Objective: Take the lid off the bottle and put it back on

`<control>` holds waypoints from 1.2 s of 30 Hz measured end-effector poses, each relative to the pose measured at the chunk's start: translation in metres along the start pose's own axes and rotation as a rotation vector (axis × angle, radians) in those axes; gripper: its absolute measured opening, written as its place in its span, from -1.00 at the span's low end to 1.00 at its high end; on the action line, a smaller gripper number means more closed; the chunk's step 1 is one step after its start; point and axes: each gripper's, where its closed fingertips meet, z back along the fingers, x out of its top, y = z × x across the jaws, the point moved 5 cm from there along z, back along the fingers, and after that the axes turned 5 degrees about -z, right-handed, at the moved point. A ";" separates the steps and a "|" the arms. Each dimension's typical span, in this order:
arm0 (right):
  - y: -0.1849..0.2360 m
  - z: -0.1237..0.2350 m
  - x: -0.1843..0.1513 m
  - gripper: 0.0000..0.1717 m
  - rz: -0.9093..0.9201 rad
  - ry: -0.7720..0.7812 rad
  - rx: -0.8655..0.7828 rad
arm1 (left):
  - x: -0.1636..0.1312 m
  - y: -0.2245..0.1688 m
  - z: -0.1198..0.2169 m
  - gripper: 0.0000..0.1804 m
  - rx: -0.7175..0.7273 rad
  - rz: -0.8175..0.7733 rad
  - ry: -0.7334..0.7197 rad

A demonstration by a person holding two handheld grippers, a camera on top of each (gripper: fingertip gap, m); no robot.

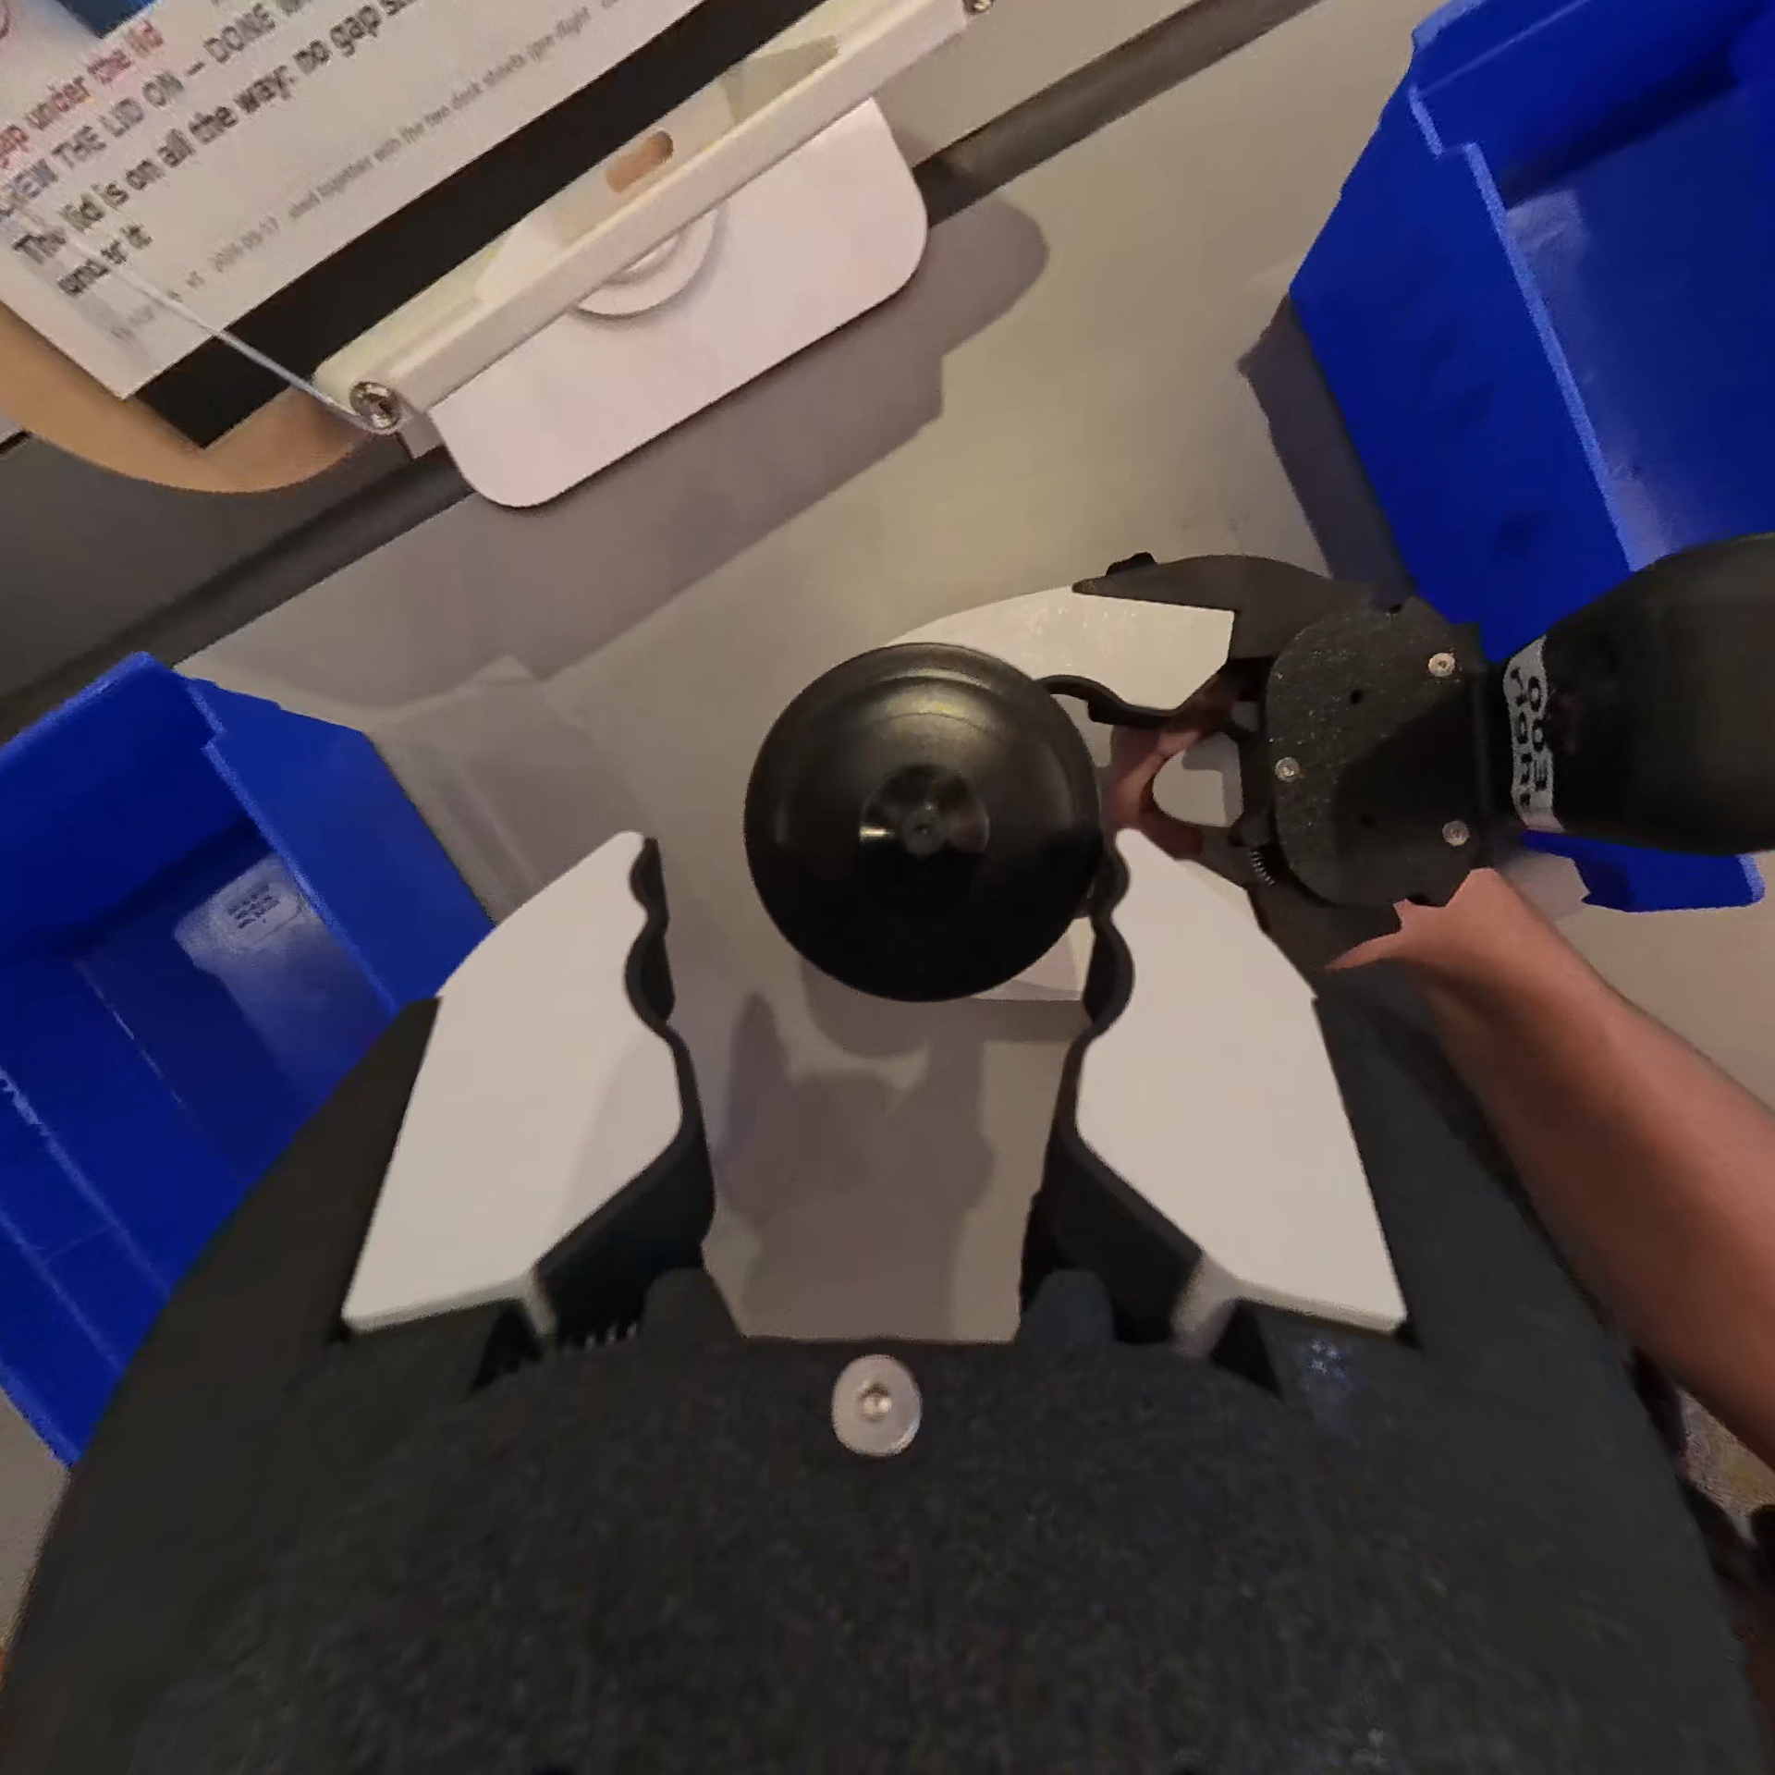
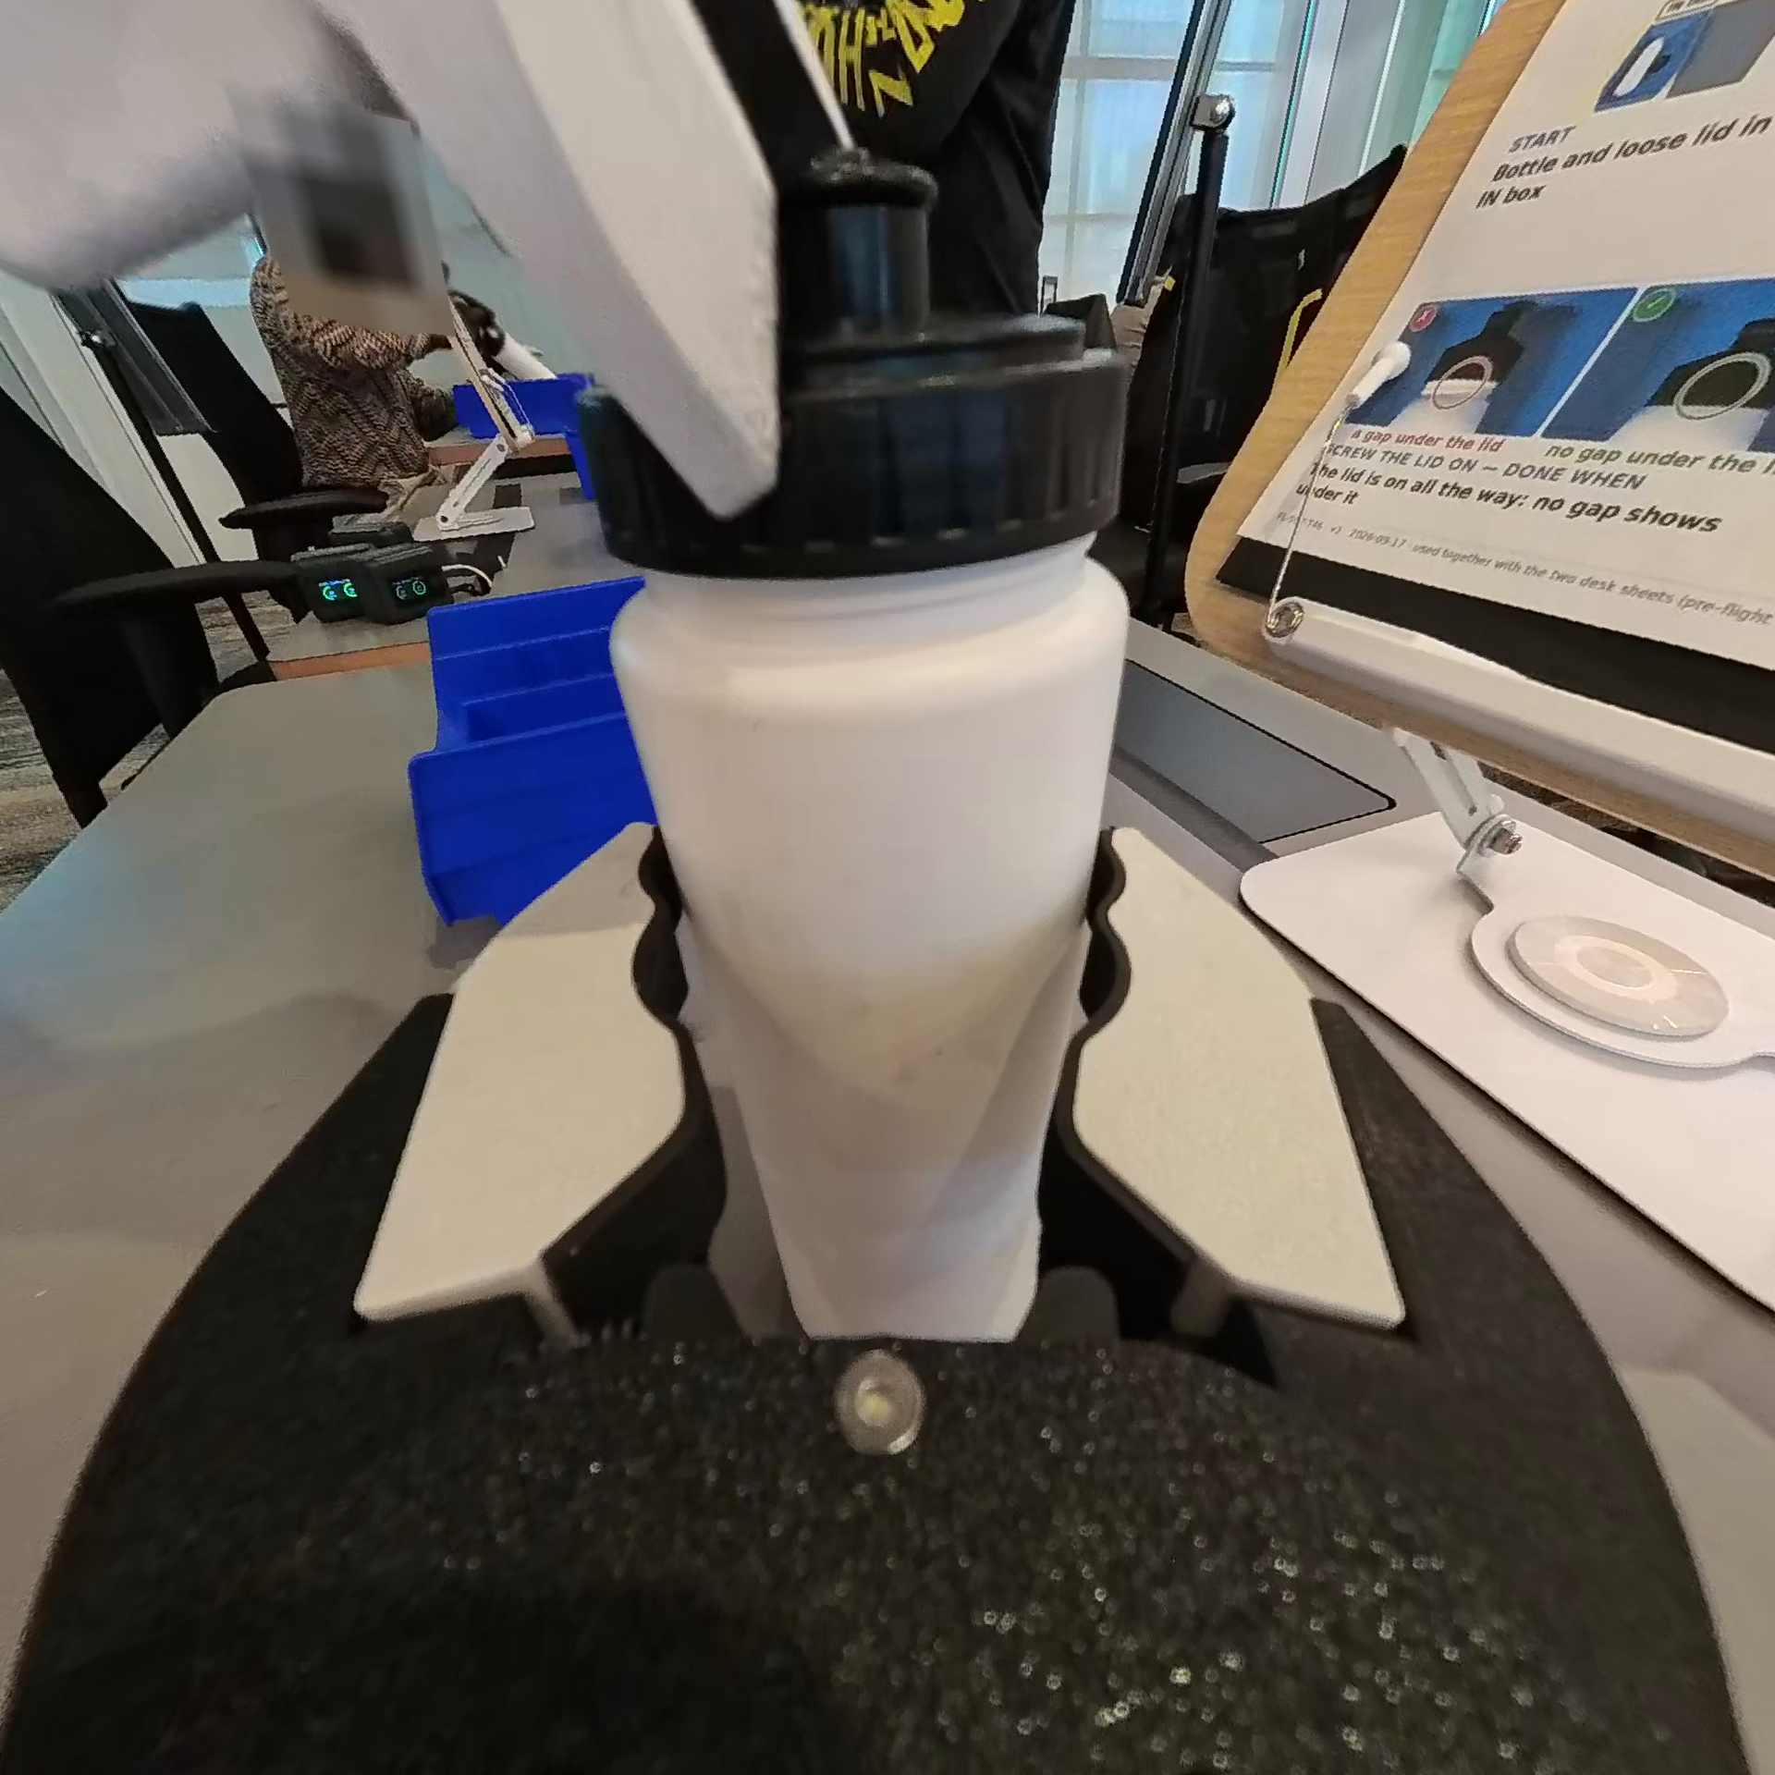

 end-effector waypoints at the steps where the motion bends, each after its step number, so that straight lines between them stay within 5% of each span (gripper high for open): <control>1: 0.000 0.000 0.000 -0.05 0.000 0.001 -0.001 | 0.001 -0.001 -0.001 -0.09 -0.012 -0.016 0.002; 3: 0.000 0.000 0.000 -0.05 0.002 0.003 -0.002 | 0.002 -0.005 -0.001 -0.24 -0.062 -0.064 0.015; 10: 0.000 0.000 0.000 -0.05 0.006 0.002 0.005 | 0.006 0.001 -0.001 -0.24 -0.195 -0.480 0.095; 14: -0.001 0.001 -0.001 -0.05 0.005 -0.007 0.017 | 0.006 0.002 0.001 -0.24 -0.215 -0.931 0.079; 16: -0.001 -0.001 -0.001 -0.05 0.001 -0.007 0.006 | 0.007 0.003 0.000 -0.24 -0.203 -1.010 0.091; 19: -0.001 0.000 -0.001 -0.05 0.004 -0.011 0.018 | 0.006 -0.001 0.004 -0.23 -0.191 -0.985 0.082; 23: -0.001 -0.001 -0.001 -0.05 0.001 -0.005 0.011 | 0.001 -0.009 0.017 0.03 -0.185 -0.851 -0.018; 29: 0.000 0.000 -0.001 -0.05 0.002 0.002 0.004 | -0.011 -0.004 0.020 -0.11 -0.058 -0.451 -0.145; 36: 0.000 -0.001 -0.001 -0.05 0.002 0.001 0.002 | -0.011 0.000 -0.002 -0.12 -0.022 -0.277 -0.302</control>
